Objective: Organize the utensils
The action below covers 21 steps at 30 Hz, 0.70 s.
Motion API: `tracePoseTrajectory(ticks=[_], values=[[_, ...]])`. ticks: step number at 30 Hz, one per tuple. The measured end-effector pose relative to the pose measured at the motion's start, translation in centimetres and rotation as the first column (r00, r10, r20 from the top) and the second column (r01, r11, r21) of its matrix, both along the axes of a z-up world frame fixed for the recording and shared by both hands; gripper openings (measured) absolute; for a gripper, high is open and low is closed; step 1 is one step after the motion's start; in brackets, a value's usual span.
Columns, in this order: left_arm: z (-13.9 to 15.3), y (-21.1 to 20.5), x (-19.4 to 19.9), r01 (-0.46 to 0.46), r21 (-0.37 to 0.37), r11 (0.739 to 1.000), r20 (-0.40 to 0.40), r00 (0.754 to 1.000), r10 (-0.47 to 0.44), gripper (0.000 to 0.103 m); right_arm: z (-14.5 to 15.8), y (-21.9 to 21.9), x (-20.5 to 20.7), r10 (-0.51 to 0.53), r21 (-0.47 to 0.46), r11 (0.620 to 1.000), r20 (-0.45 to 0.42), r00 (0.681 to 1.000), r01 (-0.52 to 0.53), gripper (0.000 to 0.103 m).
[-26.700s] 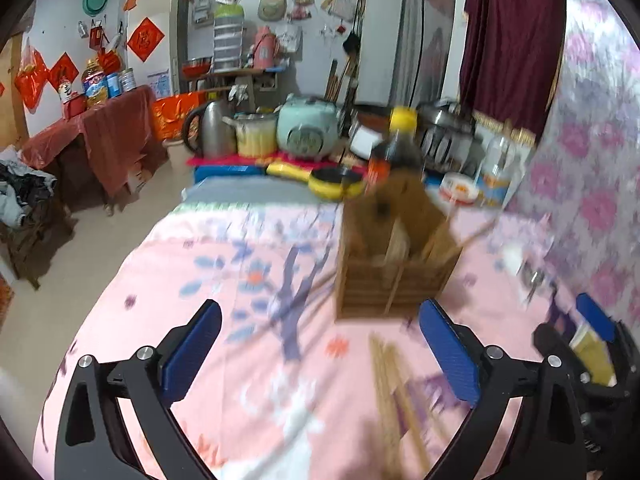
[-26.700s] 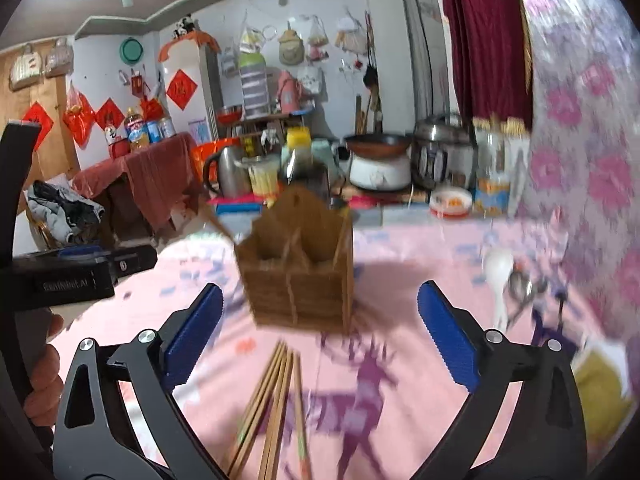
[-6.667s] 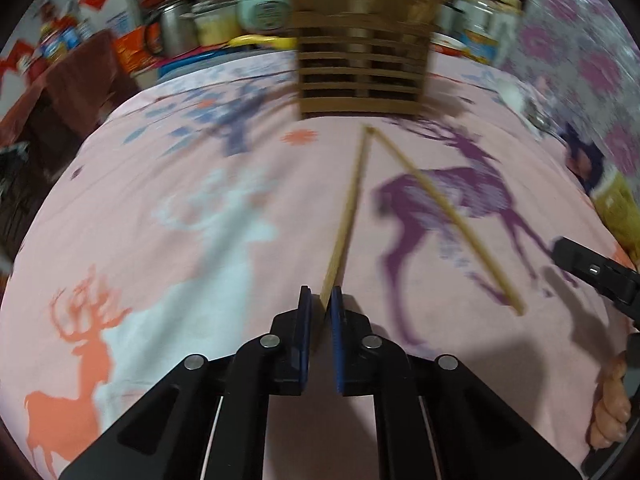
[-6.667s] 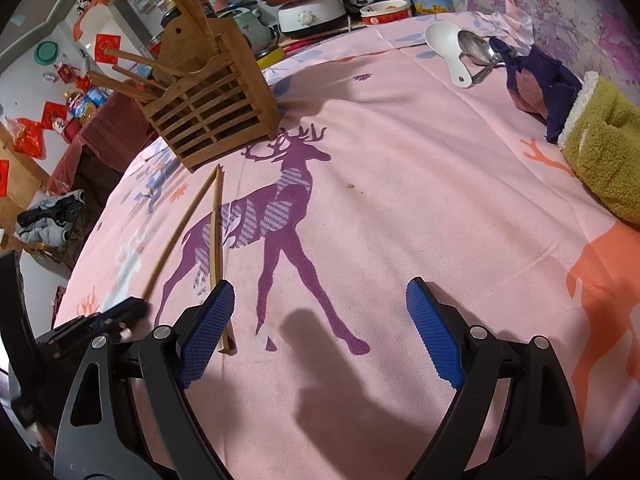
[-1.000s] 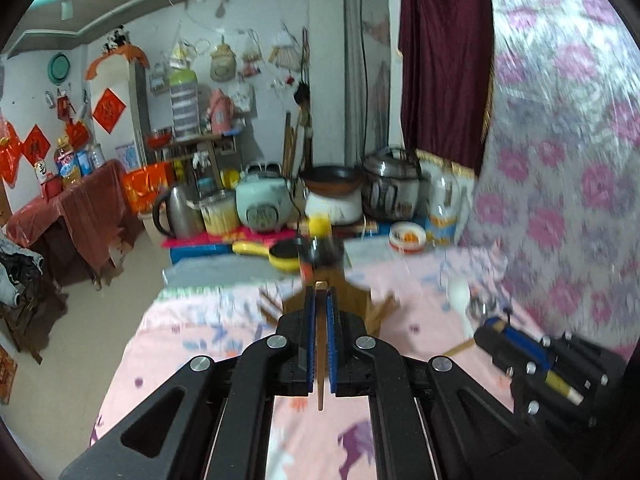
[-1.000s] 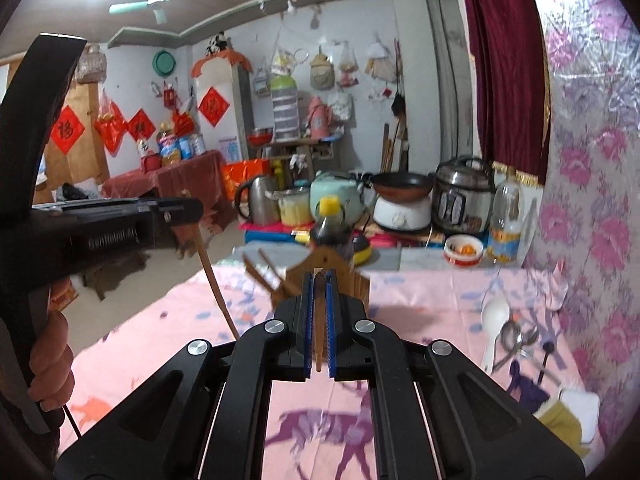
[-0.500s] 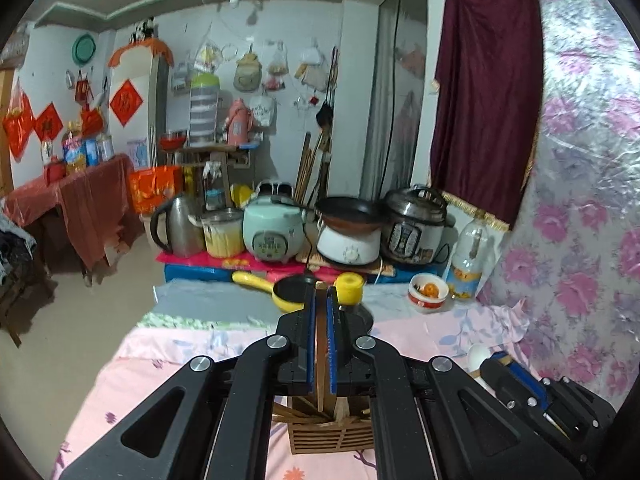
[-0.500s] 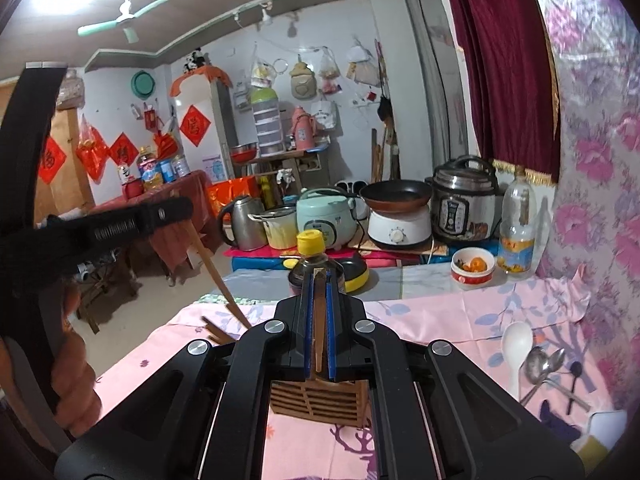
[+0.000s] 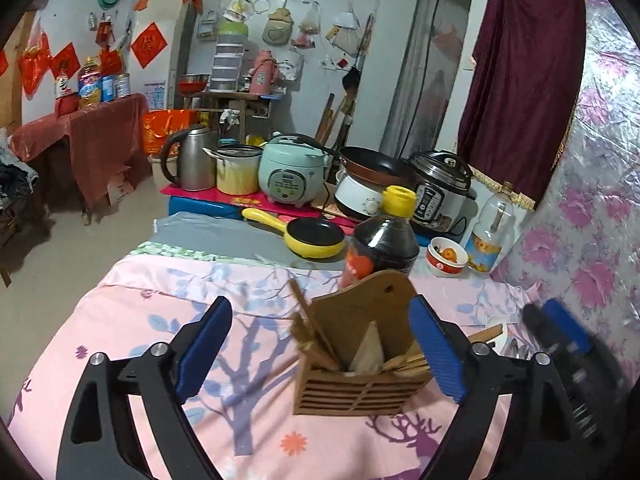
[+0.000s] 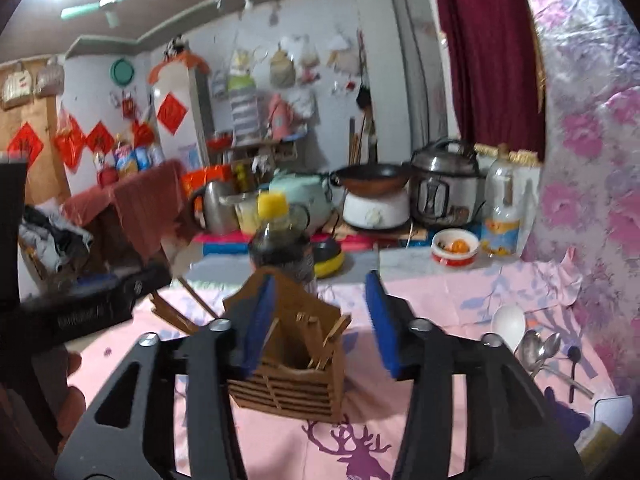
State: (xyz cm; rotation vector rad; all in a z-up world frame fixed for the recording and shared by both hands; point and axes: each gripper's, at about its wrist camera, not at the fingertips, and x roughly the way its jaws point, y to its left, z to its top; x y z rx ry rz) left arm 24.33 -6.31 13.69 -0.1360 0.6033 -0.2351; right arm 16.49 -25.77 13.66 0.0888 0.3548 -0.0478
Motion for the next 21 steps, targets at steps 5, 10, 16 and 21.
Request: tracePoseTrajectory(ticks=[5, 10, 16, 21], values=[[0.8, 1.7, -1.1, -0.023, -0.014, 1.0, 0.003, 1.0, 0.023, 0.094, 1.1, -0.2, -1.7, -0.009, 0.028, 1.0, 0.04, 0.999, 0.008, 0.063], [1.1, 2.5, -3.1, -0.05, 0.007, 0.999, -0.006, 0.999, 0.05, 0.097, 1.3, 0.7, -3.6, -0.014, 0.006, 1.0, 0.035, 0.999, 0.014, 0.068], [1.2, 3.5, -6.4, -0.063, -0.002, 0.998, 0.0, 0.998, 0.063, 0.097, 2.1, 1.4, -7.3, -0.028, 0.007, 1.0, 0.068, 0.997, 0.028, 0.08], [-0.7, 3.8, -8.6, -0.115, 0.05, 0.992, -0.008, 0.993, 0.116, 0.097, 2.0, 2.1, -10.0, -0.023, -0.003, 1.0, 0.089, 0.996, 0.023, 0.091]])
